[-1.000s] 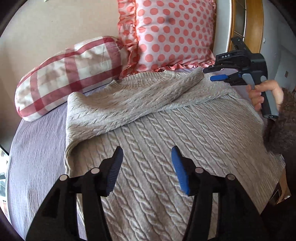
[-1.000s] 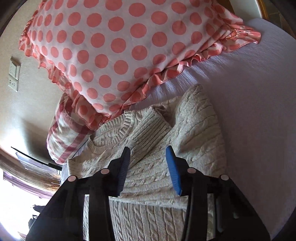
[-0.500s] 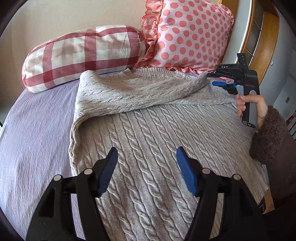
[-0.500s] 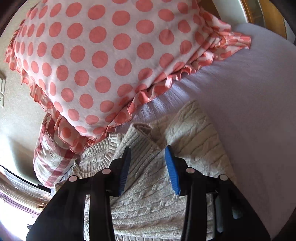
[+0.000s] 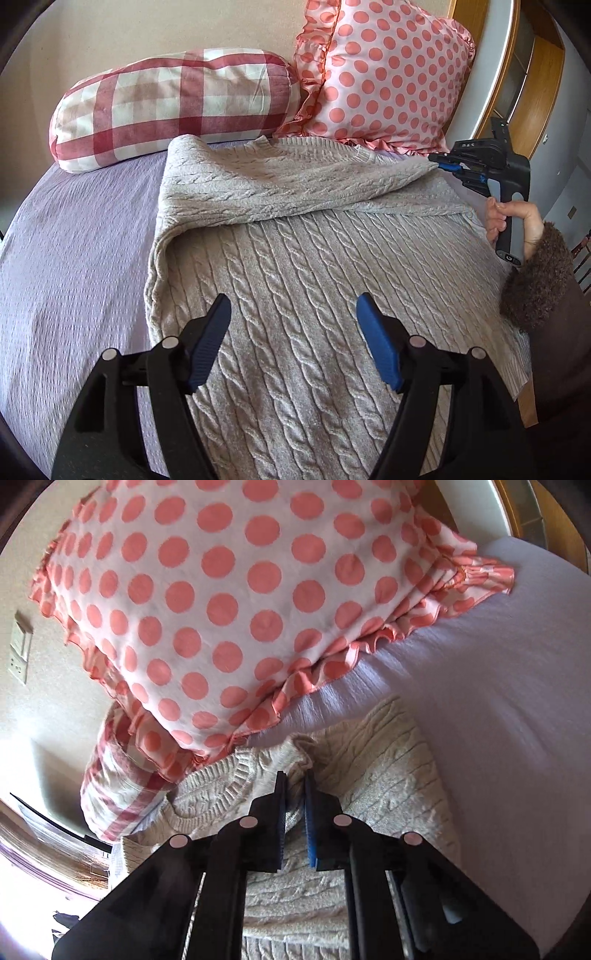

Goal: Fold small clothes

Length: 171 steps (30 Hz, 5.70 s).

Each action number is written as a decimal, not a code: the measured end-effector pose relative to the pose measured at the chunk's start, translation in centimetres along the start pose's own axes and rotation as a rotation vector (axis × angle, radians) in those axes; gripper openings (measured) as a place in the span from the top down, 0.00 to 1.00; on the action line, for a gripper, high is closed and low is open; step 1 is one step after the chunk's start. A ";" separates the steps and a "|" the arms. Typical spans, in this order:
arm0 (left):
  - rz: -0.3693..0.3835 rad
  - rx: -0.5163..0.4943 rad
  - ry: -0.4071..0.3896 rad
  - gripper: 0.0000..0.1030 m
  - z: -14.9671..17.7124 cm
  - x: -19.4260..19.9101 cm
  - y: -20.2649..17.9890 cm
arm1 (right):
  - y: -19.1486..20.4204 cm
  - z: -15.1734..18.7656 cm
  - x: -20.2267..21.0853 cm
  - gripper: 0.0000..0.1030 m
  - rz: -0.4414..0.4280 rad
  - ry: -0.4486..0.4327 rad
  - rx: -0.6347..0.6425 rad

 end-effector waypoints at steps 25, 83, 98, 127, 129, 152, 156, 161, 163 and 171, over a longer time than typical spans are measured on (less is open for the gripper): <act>0.162 0.210 -0.006 0.28 12.7 7.8 0.3 | -9.4 19.2 17.9 0.69 0.052 0.158 0.132; 0.080 0.254 -0.125 0.91 -15.1 -3.9 12.2 | 1.4 -3.2 3.6 0.93 -0.079 0.017 0.174; -0.013 0.403 -0.036 0.51 -15.6 -9.7 18.4 | -2.9 -6.7 2.2 0.16 0.239 -0.202 0.091; 0.450 0.354 -0.054 0.85 -21.9 -4.7 -2.8 | 0.1 -2.4 5.4 0.22 -0.082 -0.153 0.156; 0.528 0.300 -0.025 0.85 -23.3 -6.8 -9.8 | -1.4 -3.7 6.0 0.22 -0.059 -0.181 0.134; 0.339 0.080 -0.011 0.56 -11.9 -4.1 -6.5 | 1.8 4.4 -1.0 0.64 -0.094 0.305 0.237; 0.363 0.121 -0.007 0.56 -11.5 -4.6 -5.8 | 0.9 4.3 -2.0 0.65 -0.125 0.355 0.150; 0.376 0.121 -0.006 0.56 -11.5 -4.9 -6.3 | 2.6 4.6 -1.4 0.77 -0.050 0.286 0.324; 0.371 0.112 -0.003 0.56 -11.6 -5.0 -6.7 | 4.1 4.0 0.2 0.82 -0.042 0.228 0.391; 0.371 0.078 -0.007 0.54 -12.0 -5.2 -7.8 | 0.0 -3.1 3.8 0.84 0.092 0.036 0.287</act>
Point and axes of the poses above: each gripper's, at about its wrist camera, not at the fingertips, and x roughly against the way its jaws point, y to its left, z to its underside, the point moved 9 cm from there along -x, roughly the way its jaws point, and after that the axes turned 7 degrees about -x, right-handed, at the moved point
